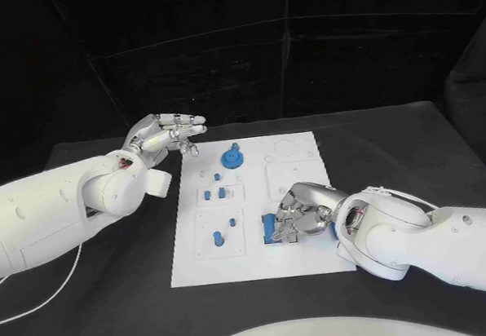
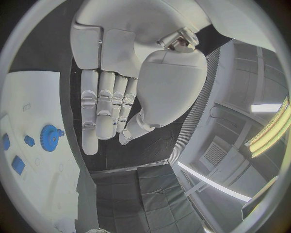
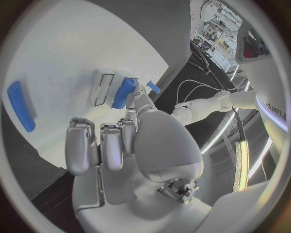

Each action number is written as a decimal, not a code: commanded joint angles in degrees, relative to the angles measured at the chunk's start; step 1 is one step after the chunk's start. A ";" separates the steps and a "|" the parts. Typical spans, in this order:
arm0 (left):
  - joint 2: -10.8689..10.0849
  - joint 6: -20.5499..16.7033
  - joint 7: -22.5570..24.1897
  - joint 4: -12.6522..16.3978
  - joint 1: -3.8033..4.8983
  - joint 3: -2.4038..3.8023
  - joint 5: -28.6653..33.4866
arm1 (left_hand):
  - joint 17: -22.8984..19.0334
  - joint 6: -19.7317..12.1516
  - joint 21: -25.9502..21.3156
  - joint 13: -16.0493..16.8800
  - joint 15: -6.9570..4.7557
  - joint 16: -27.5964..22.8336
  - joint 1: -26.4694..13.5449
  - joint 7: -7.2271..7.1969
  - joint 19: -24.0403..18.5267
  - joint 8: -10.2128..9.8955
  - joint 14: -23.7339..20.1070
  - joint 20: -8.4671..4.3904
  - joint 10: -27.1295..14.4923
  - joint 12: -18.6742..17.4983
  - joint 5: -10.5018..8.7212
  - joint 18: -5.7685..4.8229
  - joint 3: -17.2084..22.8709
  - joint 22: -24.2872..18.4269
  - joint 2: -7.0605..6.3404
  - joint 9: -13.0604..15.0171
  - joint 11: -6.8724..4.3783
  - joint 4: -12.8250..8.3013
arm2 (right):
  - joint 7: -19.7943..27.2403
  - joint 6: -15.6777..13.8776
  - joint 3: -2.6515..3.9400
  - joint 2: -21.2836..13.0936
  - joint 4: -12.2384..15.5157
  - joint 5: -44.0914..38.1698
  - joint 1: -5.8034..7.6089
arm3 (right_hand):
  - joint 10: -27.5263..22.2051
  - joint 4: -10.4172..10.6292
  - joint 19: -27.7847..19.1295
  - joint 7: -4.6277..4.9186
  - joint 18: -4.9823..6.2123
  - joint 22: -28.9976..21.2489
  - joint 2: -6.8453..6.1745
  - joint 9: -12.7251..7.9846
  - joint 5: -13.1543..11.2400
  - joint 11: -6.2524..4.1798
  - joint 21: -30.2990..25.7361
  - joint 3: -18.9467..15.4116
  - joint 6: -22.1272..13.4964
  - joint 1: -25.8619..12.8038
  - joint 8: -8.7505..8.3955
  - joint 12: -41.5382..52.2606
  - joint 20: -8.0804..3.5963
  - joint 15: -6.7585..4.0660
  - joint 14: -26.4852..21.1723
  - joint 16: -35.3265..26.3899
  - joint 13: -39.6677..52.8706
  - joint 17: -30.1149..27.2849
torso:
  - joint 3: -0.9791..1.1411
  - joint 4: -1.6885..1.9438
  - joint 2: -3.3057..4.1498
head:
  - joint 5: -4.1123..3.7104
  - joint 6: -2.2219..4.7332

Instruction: Assemble the parts on the task board

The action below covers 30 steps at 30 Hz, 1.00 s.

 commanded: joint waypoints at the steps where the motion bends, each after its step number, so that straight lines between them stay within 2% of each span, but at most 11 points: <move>1: -0.02 0.31 0.43 0.10 0.08 0.04 -0.09 | -0.05 -0.37 -0.35 0.06 0.18 0.07 0.55 -0.06 -0.27 0.18 -0.36 0.09 -0.58 0.19 -0.06 0.80 0.01 -0.07 -0.20 0.03 -0.01 -0.32 | -0.42 -1.62 -0.24 0.13 -0.21 -1.19 -0.22 | 0.41 -0.31 1.89 0.04 -0.29 4.19 3.28 -0.03 -0.03 -0.18 0.28 0.14 0.31 2.68 -0.46 -0.21 0.05 -0.08 4.83 0.20 -6.53 9.43 | -0.01 0.03 0.00 | -0.03 0.03; 7: 0.00 0.38 0.44 0.10 0.08 0.04 -0.09 | -0.05 -0.37 -0.35 0.06 0.18 0.07 0.55 -0.06 -0.27 0.18 -0.36 0.09 -0.58 0.19 -0.06 0.80 0.01 -0.07 -0.20 0.03 -0.01 -0.32 | -0.51 -5.00 -0.24 0.28 -0.19 -2.44 -0.22 | 0.68 -0.74 1.90 -0.09 -0.28 4.21 3.81 -0.16 0.39 -0.30 0.28 0.93 0.39 2.85 -0.68 0.33 0.00 -0.18 4.86 0.26 -6.12 9.55 | 0.00 0.03 0.02 | -0.06 0.06; 10: 0.01 0.40 0.45 0.09 0.08 0.04 -0.09 | -0.05 -0.37 -0.35 0.06 0.18 0.07 0.55 -0.06 -0.27 0.18 -0.36 0.09 -0.58 0.19 -0.06 0.80 0.01 -0.07 -0.20 0.03 -0.01 -0.32 | -0.38 -5.19 -0.24 0.26 -0.19 -2.49 -0.22 | 0.78 -0.88 1.92 -0.08 -0.29 4.25 3.88 -0.18 0.60 -0.31 0.30 1.15 0.40 2.85 -0.72 0.51 -0.02 -0.20 4.87 0.27 -5.98 9.57 | 0.00 0.04 0.00 | -0.04 0.07; 14: -0.04 0.42 0.45 0.11 0.08 0.04 -0.09 | -0.05 -0.37 -0.35 0.06 0.18 0.07 0.55 -0.06 -0.27 0.18 -0.36 0.09 -0.58 0.19 -0.06 0.80 0.01 -0.07 -0.20 0.03 -0.01 -0.32 | 0.60 -4.96 -0.24 0.03 -0.06 -1.64 -0.22 | 0.82 -1.06 1.94 -0.12 -0.30 4.30 3.39 -0.19 0.63 -0.32 0.32 1.14 0.60 2.49 -0.72 0.54 -0.04 -0.21 4.88 0.28 -5.93 9.59 | -0.01 0.07 0.04 | -0.10 0.09; 16: -0.05 0.44 0.47 0.11 0.08 0.03 -0.09 | -0.05 -0.37 -0.35 0.06 0.18 0.07 0.55 -0.06 -0.27 0.18 -0.36 0.09 -0.58 0.19 -0.06 0.80 0.01 -0.07 -0.20 0.03 -0.01 -0.32 | 1.80 -5.18 -0.24 -0.28 0.11 -0.56 -0.22 | 0.69 -0.84 1.92 -0.10 -0.30 4.26 2.52 -0.23 1.60 -0.29 0.29 0.77 0.98 1.26 -0.73 0.24 -0.01 -0.18 4.87 0.24 -6.09 9.54 | 0.00 0.04 0.02 | -0.03 0.12; 17: -0.05 0.46 0.48 0.11 0.08 0.03 -0.09 | -0.05 -0.37 -0.35 0.06 0.18 0.07 0.55 -0.06 -0.27 0.18 -0.36 0.09 -0.58 0.19 -0.06 0.80 0.01 -0.07 -0.20 0.03 -0.01 -0.32 | 2.86 -5.44 -0.24 -0.54 0.24 0.40 -0.22 | 0.37 -0.50 1.84 0.10 -0.27 4.07 1.82 -0.32 2.92 -0.12 0.19 0.32 0.88 0.18 -0.92 -0.40 0.05 -0.07 4.84 0.17 -6.48 9.42 | 0.01 0.03 -0.01 | -0.02 0.10; 19: -0.09 0.49 0.50 0.12 0.08 0.03 -0.09 | -0.05 -0.37 -0.35 0.06 0.18 0.07 0.55 -0.06 -0.27 0.18 -0.36 0.09 -0.58 0.19 -0.06 0.80 0.01 -0.07 -0.20 0.03 -0.01 -0.32 | 6.04 -6.45 -0.24 -1.58 0.85 3.87 -0.22 | -1.15 0.59 1.41 1.51 -0.08 3.06 0.33 -0.91 4.58 0.91 -0.39 -1.07 -1.35 -2.40 -2.34 -3.42 0.40 0.62 4.72 -0.15 -8.42 8.85 | 0.00 0.01 -0.05 | -0.07 0.14; 22: -0.12 0.51 0.53 0.11 0.08 0.03 -0.09 | -0.05 -0.37 -0.35 0.06 0.18 0.07 0.55 -0.06 -0.27 0.18 -0.36 0.09 -0.58 0.19 -0.06 0.80 0.01 -0.07 -0.20 0.03 -0.01 -0.32 | 9.21 -7.16 -0.24 -3.30 1.79 8.14 -0.21 | -2.08 1.28 1.16 2.52 0.01 2.55 -0.48 -1.38 6.14 1.80 -0.71 -2.03 -2.95 -3.87 -3.56 -4.92 1.06 1.40 4.65 -0.34 -9.36 8.54 | 0.00 -0.03 -0.06 | -0.14 0.23; 26: -0.12 0.57 0.57 0.08 0.08 0.02 -0.09 | -0.22 -0.41 -0.34 0.06 0.18 0.05 0.61 -0.04 -0.29 0.24 -0.45 0.09 -0.63 0.28 -0.06 0.79 -0.01 -0.06 -0.24 0.03 0.00 -0.43 | 12.24 -7.63 -0.23 -7.27 3.42 12.54 -0.11 | -2.83 2.06 0.85 3.78 0.16 1.89 -0.51 -2.24 7.69 2.86 -1.12 -2.78 -5.34 -5.00 -5.74 -6.04 1.91 2.29 4.59 -0.50 -10.08 8.30 | -0.04 -0.06 -0.23 | -0.45 0.34; 28: -0.10 0.61 0.61 0.06 0.08 0.01 -0.09 | -0.22 -0.41 -0.34 0.06 0.18 0.05 0.61 -0.04 -0.29 0.24 -0.45 0.09 -0.63 0.28 -0.06 0.79 -0.01 -0.06 -0.24 0.03 0.00 -0.43 | 12.44 -7.60 -0.23 -9.44 3.86 13.48 -0.03 | -3.16 2.26 0.81 4.37 0.18 1.81 0.04 -2.79 9.15 3.34 -1.18 -2.68 -6.61 -5.00 -6.97 -6.49 2.29 2.69 4.60 -0.50 -10.38 8.33 | -0.07 0.02 -0.20 | -0.72 0.43; 30: -0.08 0.63 0.69 0.02 0.08 0.00 -0.09 | -0.30 -0.43 -0.34 0.06 0.19 0.02 0.56 -0.03 -0.30 0.25 -0.49 0.09 -0.65 0.29 -0.06 0.79 -0.06 -0.06 -0.28 0.03 0.02 -0.43 | 11.80 -7.58 -0.23 -11.57 4.08 13.44 0.04 | -3.44 2.43 0.77 4.69 0.21 1.72 0.11 -3.15 9.87 3.65 -1.24 -2.88 -6.94 -5.20 -7.64 -6.90 2.63 3.00 4.60 -0.51 -10.68 8.32 | -0.10 -0.08 -0.32 | -1.02 0.59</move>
